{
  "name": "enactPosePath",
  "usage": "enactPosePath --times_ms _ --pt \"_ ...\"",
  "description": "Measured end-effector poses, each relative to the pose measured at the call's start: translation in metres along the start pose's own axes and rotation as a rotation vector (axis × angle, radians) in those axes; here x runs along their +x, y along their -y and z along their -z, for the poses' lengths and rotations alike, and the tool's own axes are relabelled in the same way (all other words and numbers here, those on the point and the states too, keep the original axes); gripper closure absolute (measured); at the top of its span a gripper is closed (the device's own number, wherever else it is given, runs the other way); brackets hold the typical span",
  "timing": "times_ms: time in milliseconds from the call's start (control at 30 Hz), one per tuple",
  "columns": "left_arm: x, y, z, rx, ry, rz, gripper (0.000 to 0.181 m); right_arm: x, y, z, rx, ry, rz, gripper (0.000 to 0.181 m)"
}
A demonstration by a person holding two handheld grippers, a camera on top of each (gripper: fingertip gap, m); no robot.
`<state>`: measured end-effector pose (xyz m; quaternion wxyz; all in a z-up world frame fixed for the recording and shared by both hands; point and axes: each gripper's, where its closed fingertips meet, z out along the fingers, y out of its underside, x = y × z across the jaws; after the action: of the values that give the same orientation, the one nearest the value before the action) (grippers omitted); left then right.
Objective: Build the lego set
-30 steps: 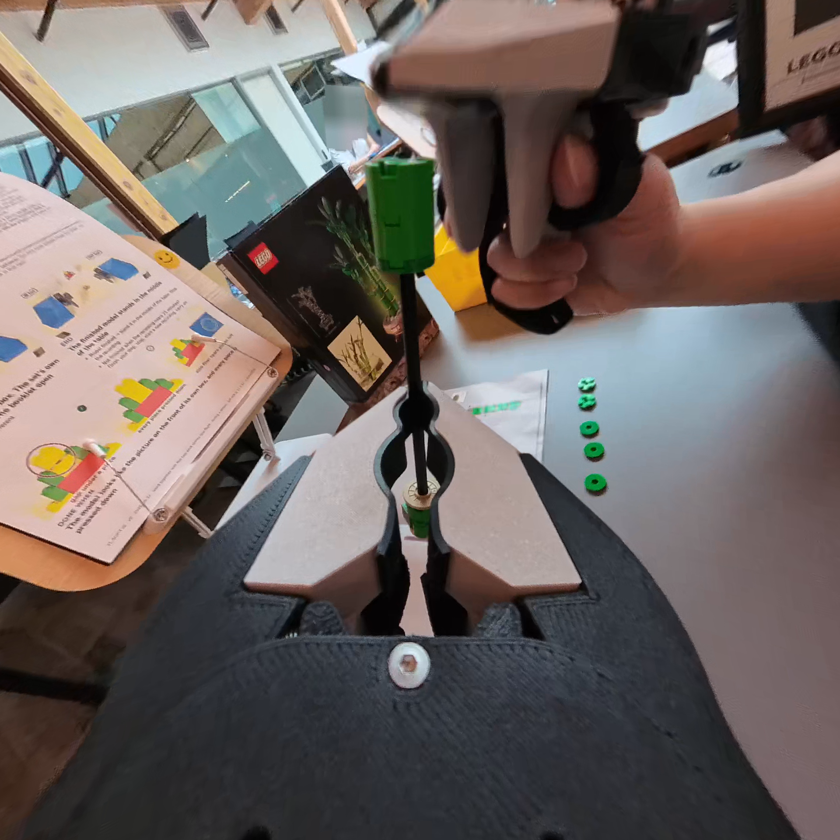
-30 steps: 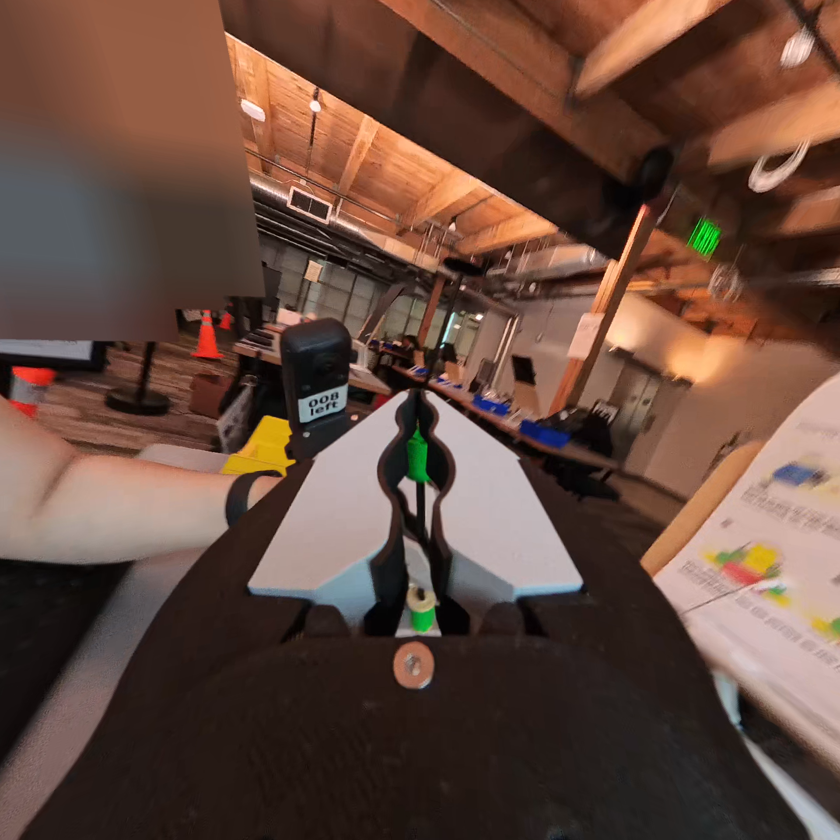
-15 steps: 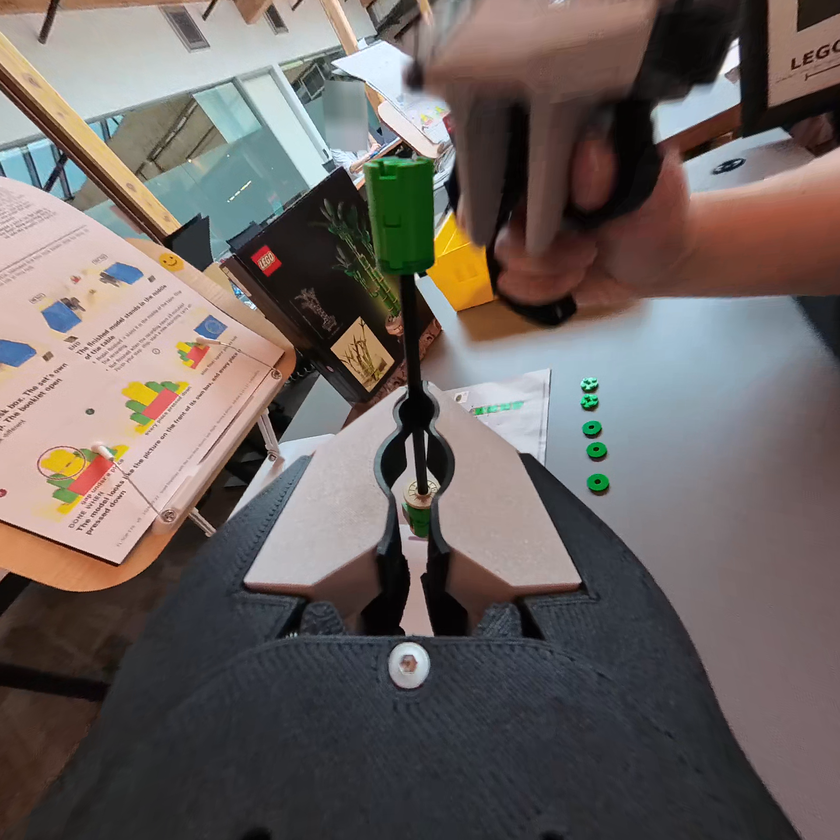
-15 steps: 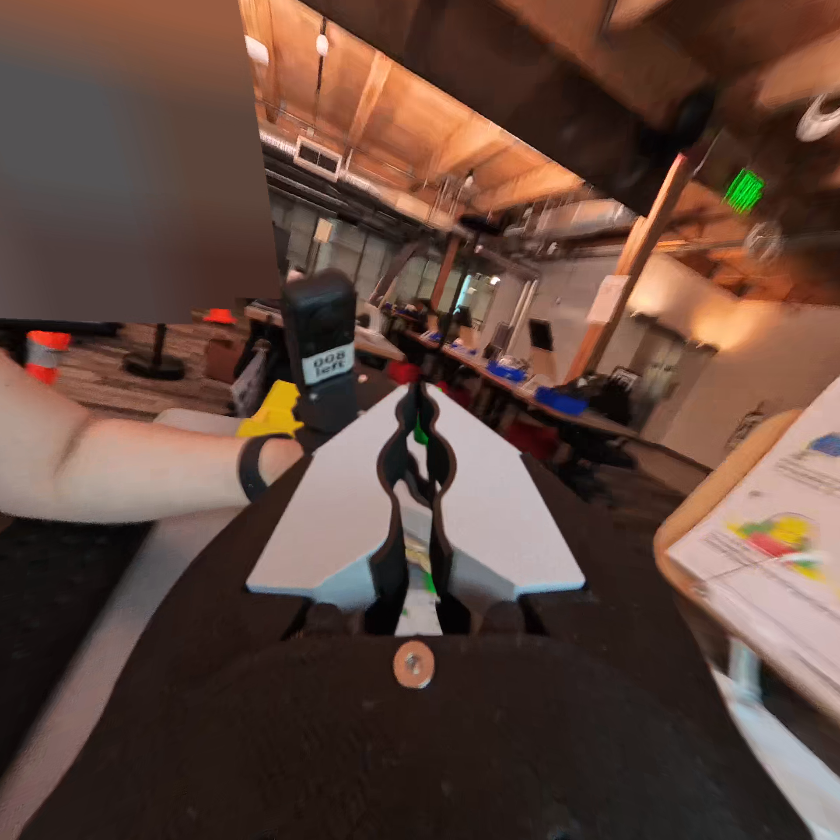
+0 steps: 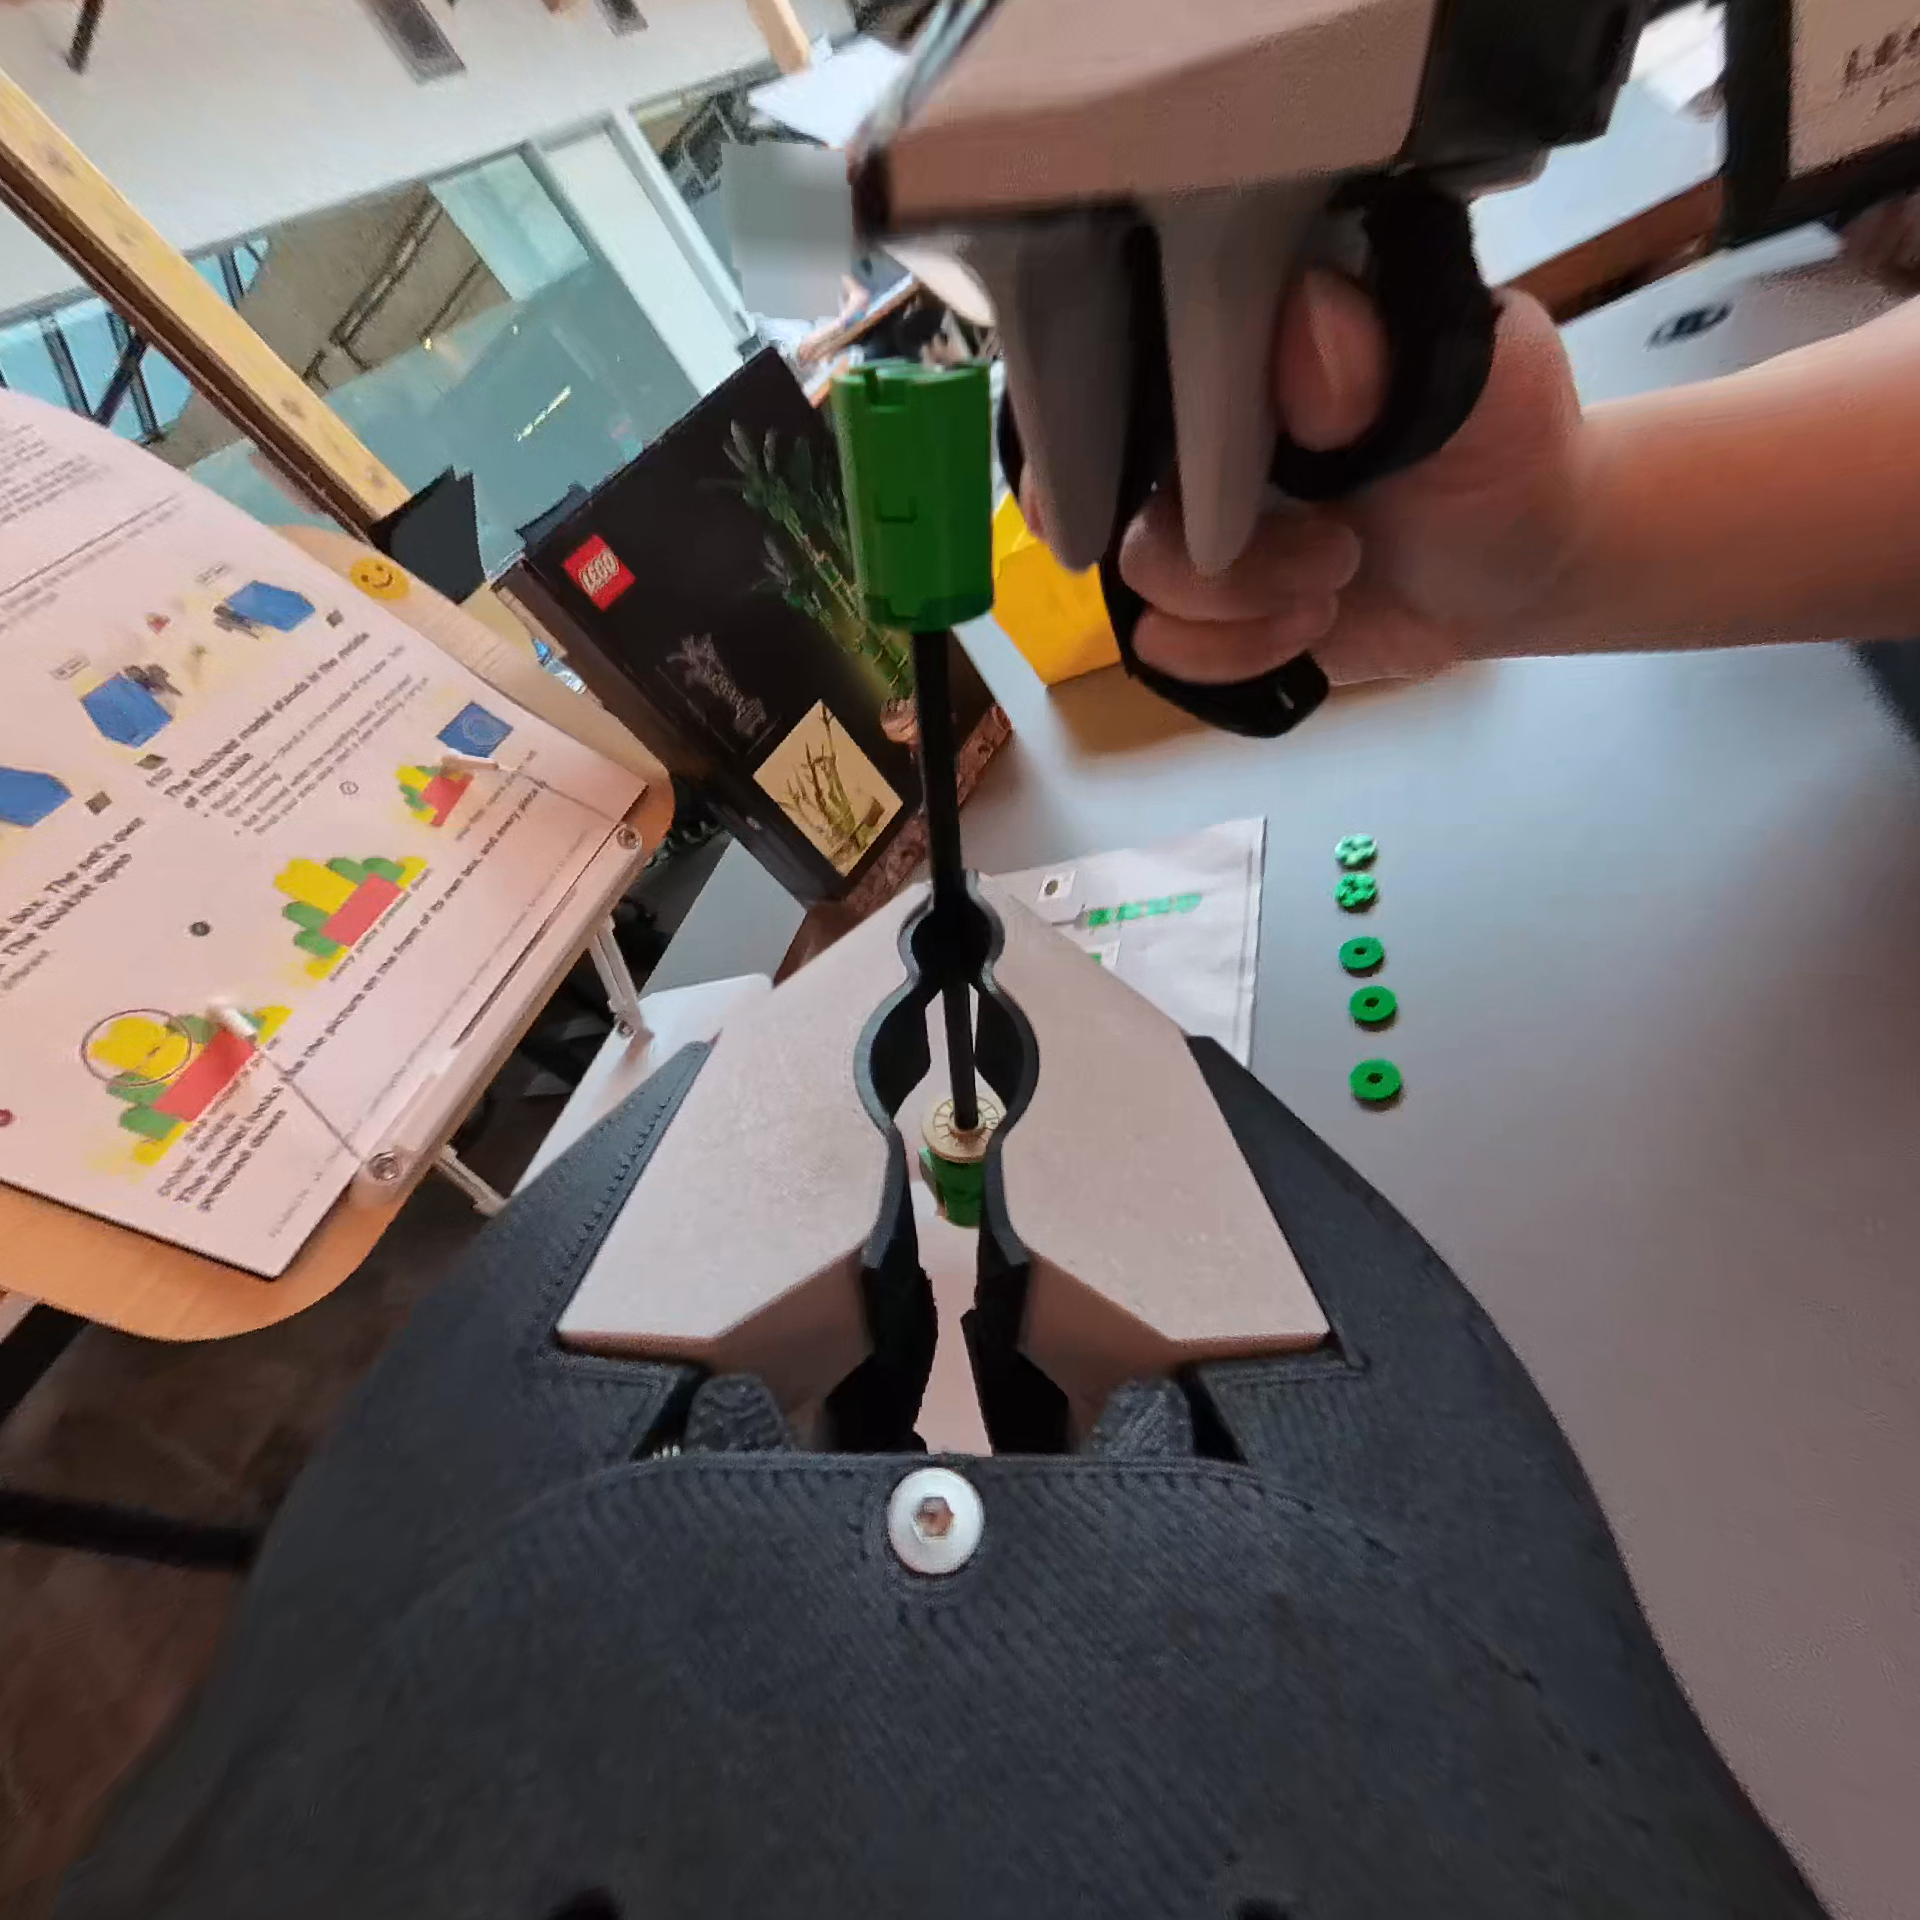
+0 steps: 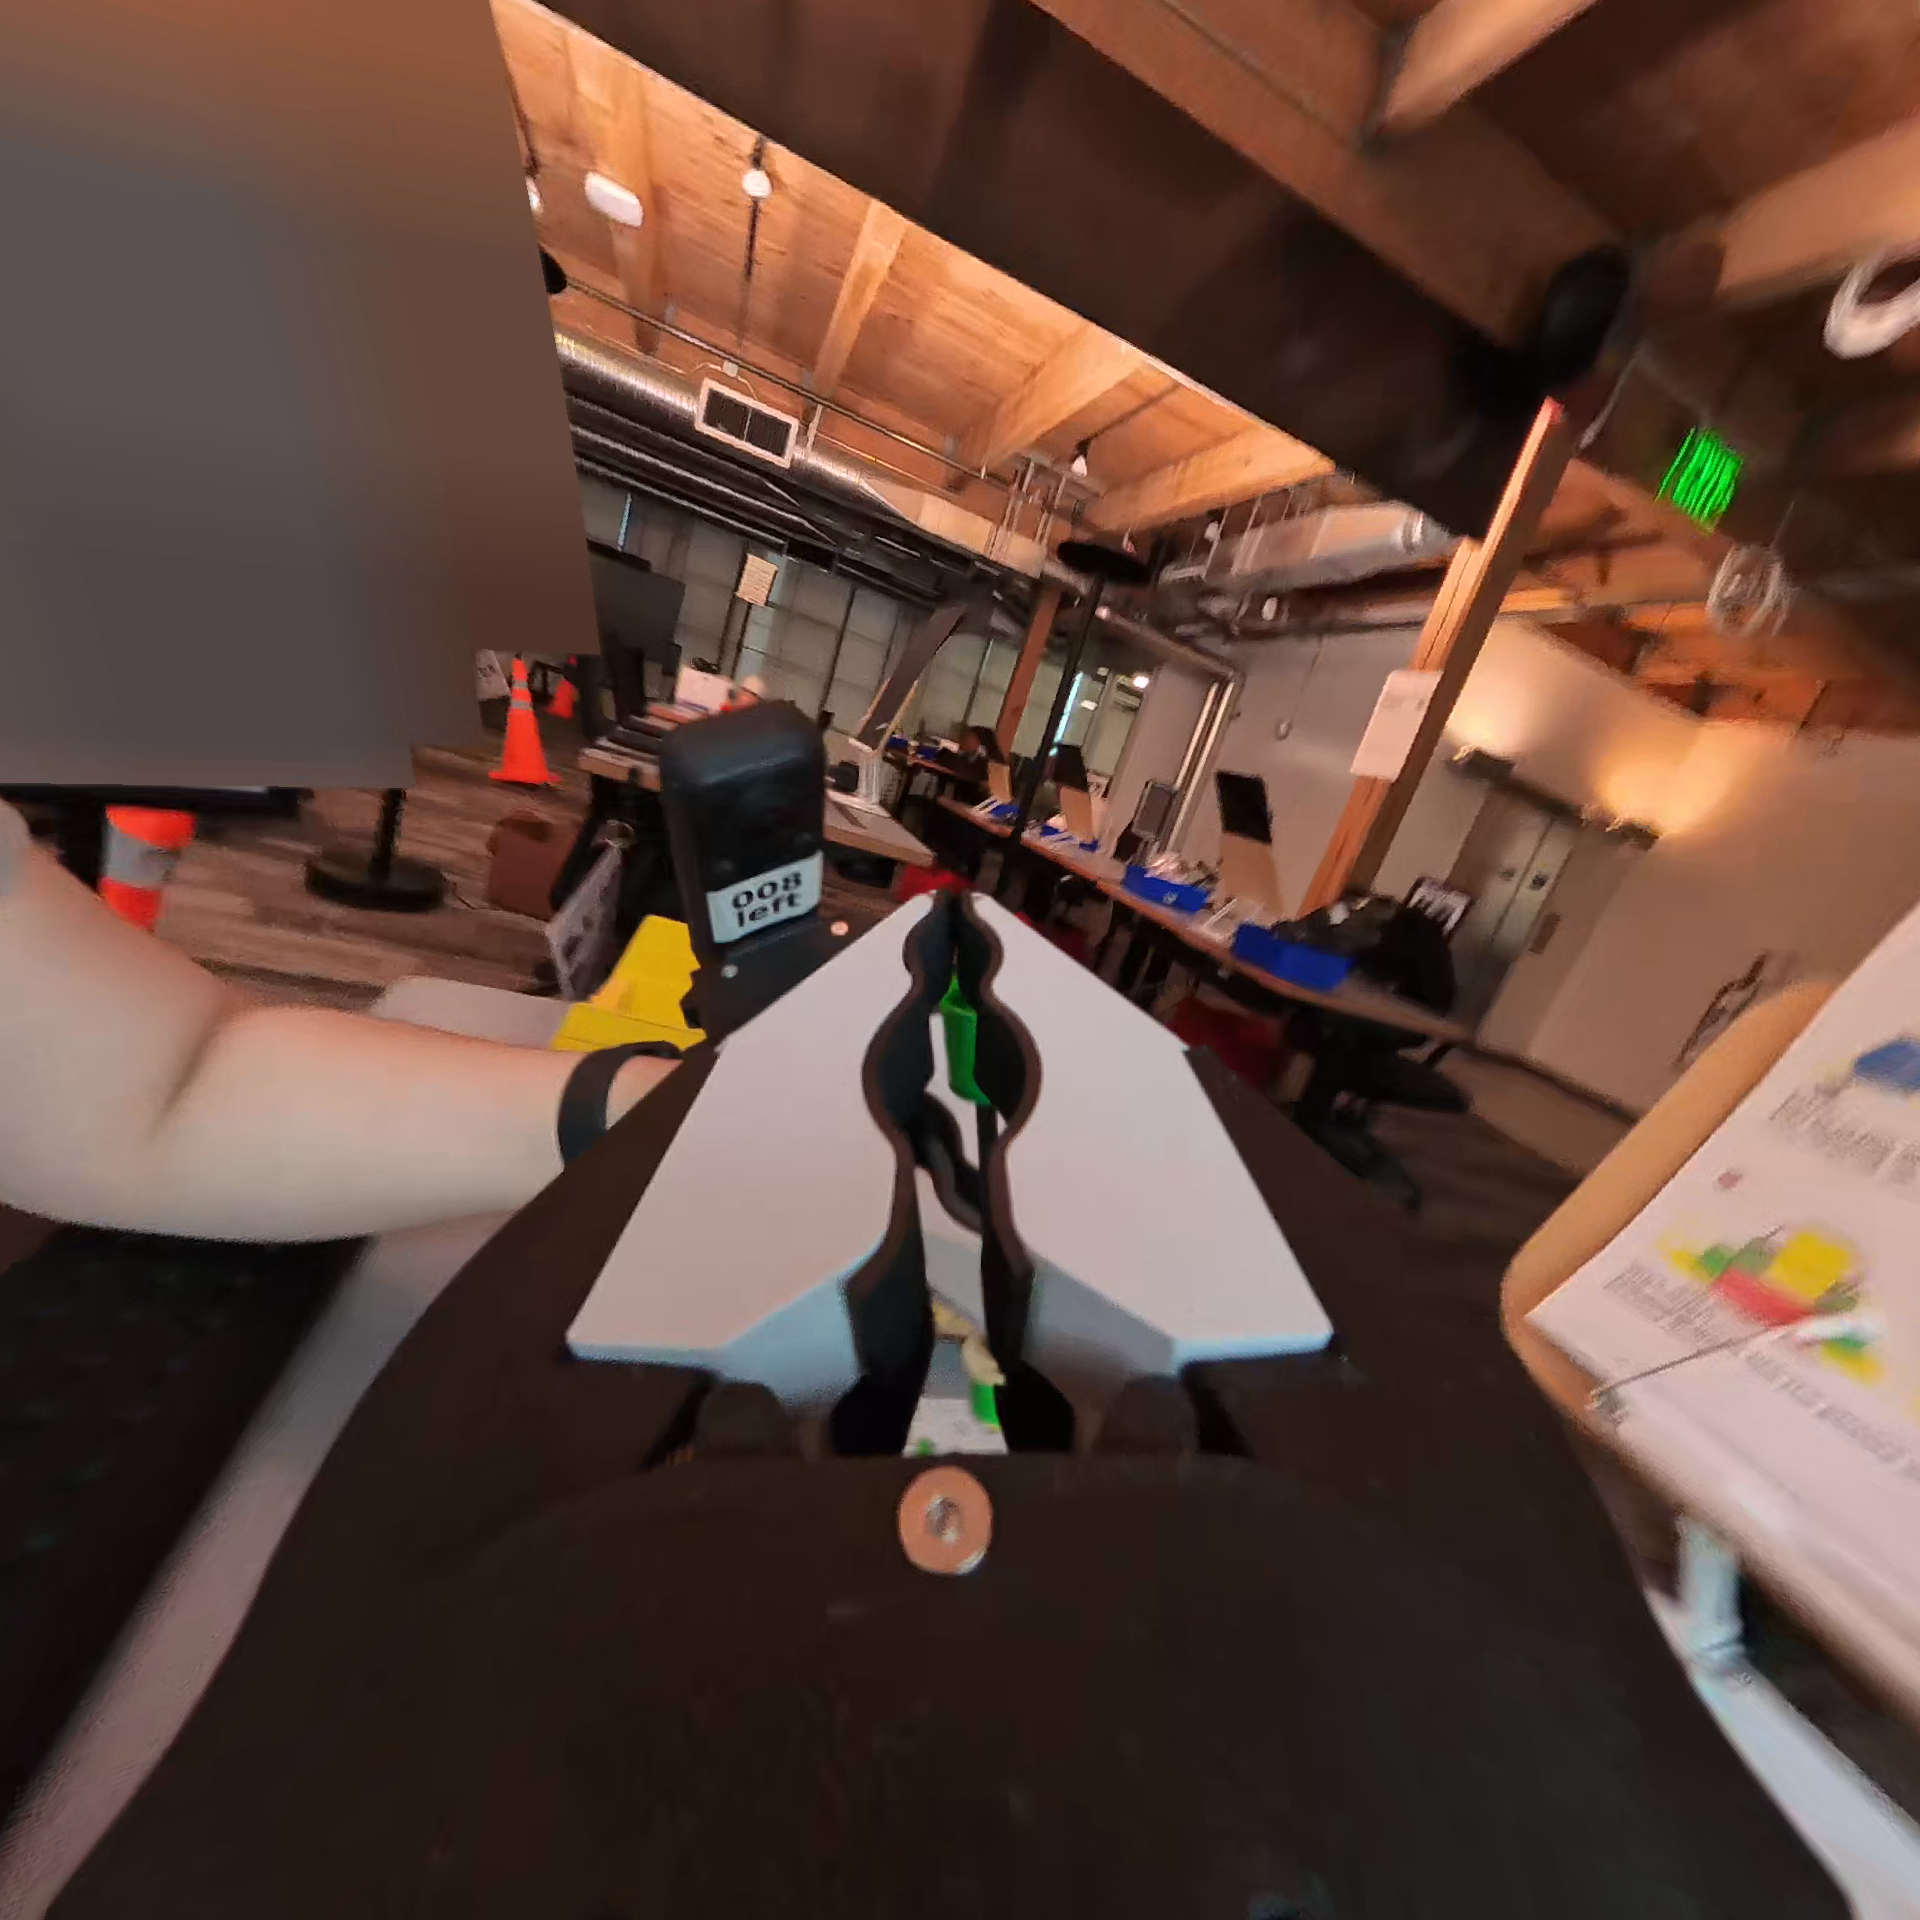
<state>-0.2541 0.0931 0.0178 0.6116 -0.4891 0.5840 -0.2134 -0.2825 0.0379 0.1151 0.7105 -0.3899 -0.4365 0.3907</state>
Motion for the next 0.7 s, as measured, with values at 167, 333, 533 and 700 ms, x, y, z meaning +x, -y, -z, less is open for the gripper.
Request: enactPosePath --times_ms 167,333,533,700 --pt "-0.002 -0.002 0.001 -0.007 0.006 -0.001 0.181 0.003 -0.011 0.0 -0.015 0.0 -0.054 0.181" --pt "-0.005 -0.002 0.003 -0.012 0.01 0.013 0.181 0.007 -0.017 0.002 -0.032 -0.003 -0.074 0.181" --pt "-0.003 0.0 0.001 -0.015 0.007 -0.001 0.181 0.007 -0.013 0.003 -0.029 -0.003 -0.052 0.181" --pt "-0.002 0.003 0.001 0.004 0.008 -0.011 0.181 0.005 -0.01 0.004 -0.051 -0.01 0.046 0.181"
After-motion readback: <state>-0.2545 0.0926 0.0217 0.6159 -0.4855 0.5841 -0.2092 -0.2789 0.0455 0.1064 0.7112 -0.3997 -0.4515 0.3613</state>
